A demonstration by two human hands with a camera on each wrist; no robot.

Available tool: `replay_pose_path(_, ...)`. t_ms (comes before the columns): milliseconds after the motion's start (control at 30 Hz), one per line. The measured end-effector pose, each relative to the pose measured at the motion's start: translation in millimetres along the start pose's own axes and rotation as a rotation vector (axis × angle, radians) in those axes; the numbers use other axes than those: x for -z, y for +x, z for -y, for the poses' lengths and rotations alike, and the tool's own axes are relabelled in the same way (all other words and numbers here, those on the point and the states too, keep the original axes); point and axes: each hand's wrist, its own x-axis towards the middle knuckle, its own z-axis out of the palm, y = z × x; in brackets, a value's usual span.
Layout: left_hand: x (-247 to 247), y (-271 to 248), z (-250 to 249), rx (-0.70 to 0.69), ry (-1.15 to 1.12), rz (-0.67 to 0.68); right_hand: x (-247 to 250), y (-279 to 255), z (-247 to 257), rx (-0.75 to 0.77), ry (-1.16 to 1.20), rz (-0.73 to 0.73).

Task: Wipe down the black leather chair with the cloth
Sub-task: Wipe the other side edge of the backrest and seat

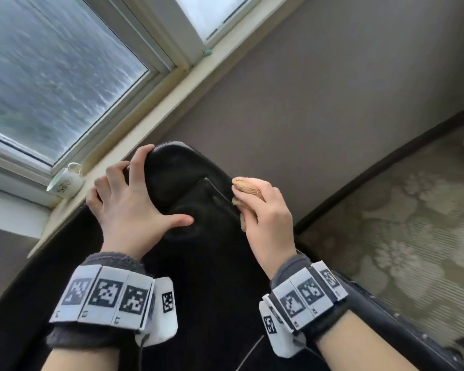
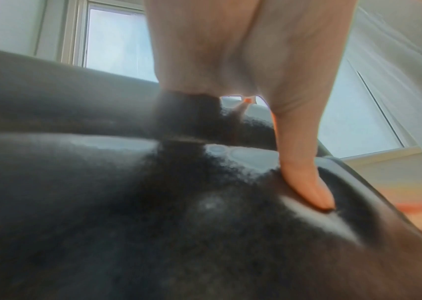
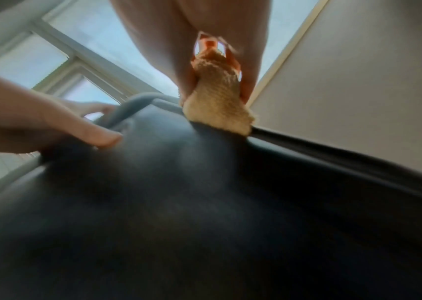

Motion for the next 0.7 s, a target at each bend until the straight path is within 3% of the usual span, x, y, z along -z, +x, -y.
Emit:
replay_pose_path(133,-2.7,1.2,3.3,0.019,0.005,-0.005,19.6,-32.4,-56.5,-0.344,0.029,0.161)
replay_pose_path(233,-3.2,2.4,0.6,0.012,-0.001,-0.01,36.9,-12.4,-54.6,-0.56,0.178,0.223)
replay_pose_path(300,-3.3,2.4,-1.2,0.017,-0.009,-0.012,39.1,13.8,-23.3,-0.461,0.257,0.122)
replay_pose_path(400,-3.2,3.7,-0.8,0.015,-0.012,-0.007,19.0,34.7,23.6,-0.127,0.304,0.059)
replay_pose_path(500,-3.0,5.0,1.3,0.033,-0.006,0.012,-2.8,16.5,16.3,0.061,0.15,0.05)
replay_pose_path(600,-3.4,7.2,0.5,0.049,0.01,0.011,6.2,-16.2,-28.8,-0.034,0.143,0.109)
replay_pose_path(700,-4.1,9.3,1.3,0.054,0.001,0.003,29.8,-40.8,-79.4,-0.34,0.067,0.282)
